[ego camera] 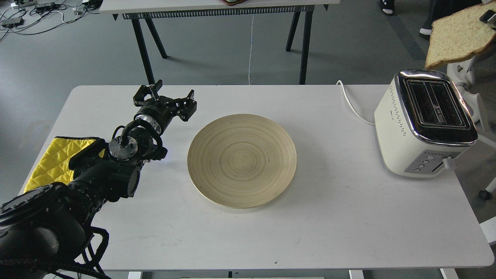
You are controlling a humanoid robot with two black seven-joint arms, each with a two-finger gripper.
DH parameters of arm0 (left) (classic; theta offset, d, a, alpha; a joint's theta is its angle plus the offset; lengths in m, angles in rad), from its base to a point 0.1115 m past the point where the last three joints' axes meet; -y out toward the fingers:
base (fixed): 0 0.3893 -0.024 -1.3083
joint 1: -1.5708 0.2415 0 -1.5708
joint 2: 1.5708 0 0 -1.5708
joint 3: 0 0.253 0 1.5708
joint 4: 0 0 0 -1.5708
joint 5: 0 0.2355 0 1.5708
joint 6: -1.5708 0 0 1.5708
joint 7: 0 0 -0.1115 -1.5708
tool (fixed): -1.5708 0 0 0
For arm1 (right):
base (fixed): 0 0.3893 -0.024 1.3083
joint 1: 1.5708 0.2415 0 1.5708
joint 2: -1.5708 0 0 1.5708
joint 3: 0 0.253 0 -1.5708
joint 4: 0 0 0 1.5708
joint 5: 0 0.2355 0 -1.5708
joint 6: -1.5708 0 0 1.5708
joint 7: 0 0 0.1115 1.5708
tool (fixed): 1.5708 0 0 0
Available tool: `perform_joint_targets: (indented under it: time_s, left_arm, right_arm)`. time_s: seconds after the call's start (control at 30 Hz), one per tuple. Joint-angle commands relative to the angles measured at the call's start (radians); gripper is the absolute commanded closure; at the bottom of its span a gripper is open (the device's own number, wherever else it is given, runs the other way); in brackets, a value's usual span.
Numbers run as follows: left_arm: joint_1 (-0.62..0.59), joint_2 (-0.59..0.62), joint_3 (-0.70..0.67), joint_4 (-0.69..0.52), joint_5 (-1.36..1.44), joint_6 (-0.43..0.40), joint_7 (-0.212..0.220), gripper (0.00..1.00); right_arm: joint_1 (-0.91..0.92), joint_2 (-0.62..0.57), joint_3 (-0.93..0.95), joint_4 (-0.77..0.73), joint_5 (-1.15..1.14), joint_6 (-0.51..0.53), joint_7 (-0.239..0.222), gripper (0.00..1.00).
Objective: Put bread in toaster with right arm
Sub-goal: 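Lift the bread slice off the plate and raise it above the toaster, then lower the bread slice edge-first into the toaster slot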
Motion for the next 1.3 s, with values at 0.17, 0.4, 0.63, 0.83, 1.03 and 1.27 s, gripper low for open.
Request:
perform_joint_targets:
  time_s: [0.17, 0.4, 0.63, 0.83, 1.03, 1.27]
  left_arm:
    - [0.001, 0.0, 0.0, 0.0, 0.0, 0.0, 0.0, 0.0]
    - [-0.001, 0.0, 0.0, 0.0, 0.0, 0.0, 0.0, 0.0]
    - [0.001, 0.0, 0.0, 0.0, 0.0, 0.0, 0.0, 0.0]
    - [0.001, -0.001, 0.0, 0.0, 0.0, 0.0, 0.0, 0.0]
    - [0.001, 0.0, 0.0, 0.0, 0.0, 0.0, 0.0, 0.0]
    - [0.001, 0.0, 0.0, 0.0, 0.0, 0.0, 0.0, 0.0]
  right_arm:
    - [0.001, -0.024, -0.011, 0.002, -0.065, 0.073, -0.03, 1.0]
    - [0.001, -0.024, -0.029, 0.031, -0.084, 0.086, -0.059, 1.0]
    - [0.001, -0.024, -0.029, 0.05, -0.099, 0.086, -0.068, 1.0]
    - [0.0, -0.024, -0.037, 0.056, -0.099, 0.086, -0.068, 1.0]
    - [-0.002, -0.024, -0.055, 0.079, -0.099, 0.084, -0.068, 1.0]
    - [-0.008, -0.024, -0.058, 0.084, -0.099, 0.084, -0.068, 1.0]
